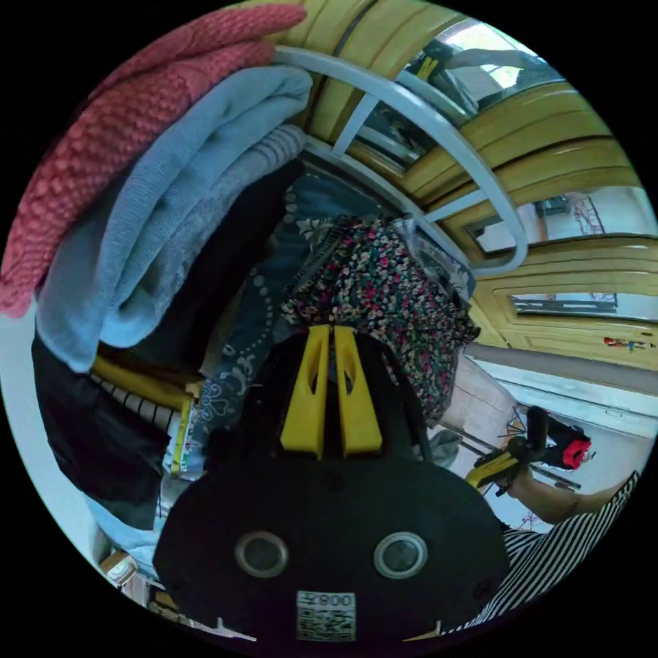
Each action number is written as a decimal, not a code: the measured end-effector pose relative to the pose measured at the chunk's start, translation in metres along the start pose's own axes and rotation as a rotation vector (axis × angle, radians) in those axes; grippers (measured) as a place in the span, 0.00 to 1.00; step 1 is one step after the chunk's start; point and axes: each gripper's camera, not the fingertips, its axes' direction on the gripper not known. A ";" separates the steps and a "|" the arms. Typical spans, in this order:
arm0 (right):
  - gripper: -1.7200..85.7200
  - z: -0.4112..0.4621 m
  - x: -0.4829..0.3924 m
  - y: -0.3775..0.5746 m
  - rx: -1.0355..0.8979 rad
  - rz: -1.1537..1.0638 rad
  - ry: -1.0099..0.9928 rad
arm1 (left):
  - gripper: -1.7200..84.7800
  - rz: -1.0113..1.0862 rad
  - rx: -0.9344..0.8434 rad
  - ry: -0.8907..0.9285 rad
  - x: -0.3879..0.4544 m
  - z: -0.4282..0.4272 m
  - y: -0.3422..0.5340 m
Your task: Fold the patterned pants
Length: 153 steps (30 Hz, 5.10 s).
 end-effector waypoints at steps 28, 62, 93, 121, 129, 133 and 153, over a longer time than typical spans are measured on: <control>0.02 -0.010 -0.165 -0.027 0.227 -0.185 -0.096 | 0.02 0.137 0.207 0.390 0.160 -0.119 0.262; 0.02 0.485 -0.817 0.279 -0.191 -1.353 -0.508 | 0.16 -0.376 0.861 0.107 0.074 -0.445 1.115; 0.02 0.774 -0.528 0.147 -0.494 -0.726 -0.442 | 0.03 -0.998 1.370 -0.124 0.224 -0.681 1.699; 0.14 1.076 -0.337 0.317 -0.925 -0.459 -0.235 | 0.03 -0.500 1.053 0.152 0.079 -0.884 1.718; 0.17 1.070 -0.472 0.414 -0.934 -1.094 -0.266 | 0.03 -0.446 0.970 0.104 0.089 -0.895 1.673; 0.17 1.067 -0.479 0.447 -0.875 -1.245 -0.130 | 0.04 -0.428 0.930 0.105 0.093 -0.894 1.650; 0.05 0.994 -0.415 0.403 -0.876 -0.962 -0.485 | 0.16 -0.446 1.167 0.451 0.045 -0.799 1.668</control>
